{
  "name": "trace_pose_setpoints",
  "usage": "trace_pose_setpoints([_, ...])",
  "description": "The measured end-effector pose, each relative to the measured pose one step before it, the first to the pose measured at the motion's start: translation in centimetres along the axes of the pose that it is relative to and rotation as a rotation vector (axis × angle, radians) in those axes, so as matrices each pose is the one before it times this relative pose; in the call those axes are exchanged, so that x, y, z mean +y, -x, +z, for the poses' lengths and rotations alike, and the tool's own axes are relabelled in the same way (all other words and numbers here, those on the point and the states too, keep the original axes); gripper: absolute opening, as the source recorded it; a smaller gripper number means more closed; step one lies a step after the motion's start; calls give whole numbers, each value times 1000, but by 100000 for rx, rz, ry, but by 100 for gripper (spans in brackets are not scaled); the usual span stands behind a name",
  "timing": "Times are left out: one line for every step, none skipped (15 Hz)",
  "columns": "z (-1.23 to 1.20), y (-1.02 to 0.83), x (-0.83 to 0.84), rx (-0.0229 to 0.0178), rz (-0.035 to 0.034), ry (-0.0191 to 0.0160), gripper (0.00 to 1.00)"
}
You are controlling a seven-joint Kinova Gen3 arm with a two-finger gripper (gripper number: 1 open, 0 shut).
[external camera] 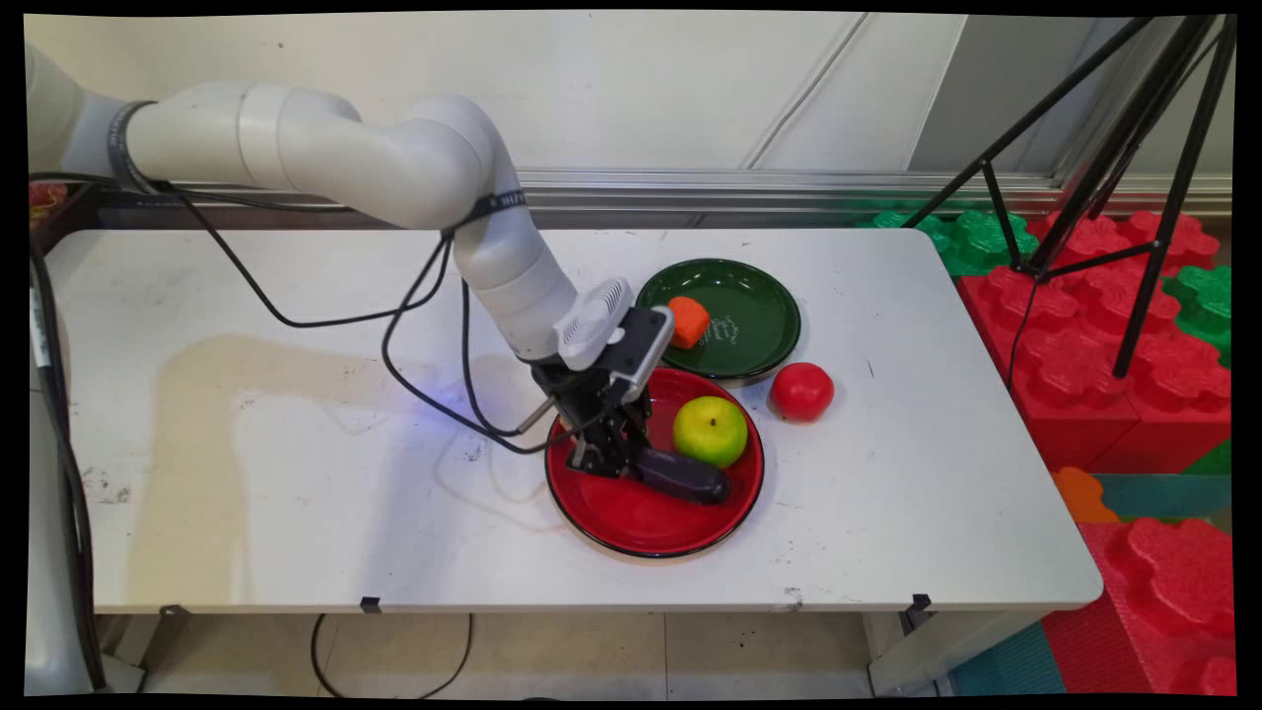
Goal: Place the picked object on the table
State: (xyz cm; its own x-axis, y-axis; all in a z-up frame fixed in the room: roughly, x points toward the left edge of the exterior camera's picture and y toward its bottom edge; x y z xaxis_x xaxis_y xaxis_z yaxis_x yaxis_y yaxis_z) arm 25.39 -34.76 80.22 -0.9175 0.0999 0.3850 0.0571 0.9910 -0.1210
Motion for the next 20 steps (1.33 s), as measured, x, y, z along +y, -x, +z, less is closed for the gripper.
trace_pose_setpoints([-409,-33,52,153,-150,99,0])
trace_pose_setpoints([-698,-68,86,192,-192,16,0])
trace_pose_setpoints([-926,-60,147,88,-837,129,0])
trace_pose_setpoints([-1037,-58,145,4,-1180,-156,0])
trace_pose_setpoints([-993,-40,120,-74,-1286,-447,0])
trace_pose_setpoints([-1262,-35,74,7,-1924,-1118,0])
trace_pose_setpoints([-1359,-21,39,36,-2128,-1472,0])
trace_pose_setpoints([-1214,-19,-8,-11,-1828,-1476,0])
trace_pose_setpoints([-810,-15,-29,-48,-1334,-1059,0])
trace_pose_setpoints([-1222,-5,-78,-76,-2119,-1771,0])
trace_pose_setpoints([-799,-15,-88,-76,-1585,-1333,0])
trace_pose_setpoints([-1167,-6,-200,-157,-2569,-2198,0])
trace_pose_setpoints([-1312,6,-298,-172,-3505,-3024,0])
trace_pose_setpoints([-1112,2,-368,-176,-3637,-3064,0])
trace_pose_setpoints([-833,21,-374,-116,-3479,-2729,0])
trace_pose_setpoints([-577,-4,-350,-29,-2899,-2324,0])
trace_pose_setpoints([-656,-48,-534,-43,-3991,-3119,0])
trace_pose_setpoints([-395,-21,-392,-117,-2831,-2321,0])
trace_pose_setpoints([-440,-63,-630,-207,-3922,-3311,0])
trace_pose_setpoints([-276,-59,-579,-239,-3273,-2838,0])
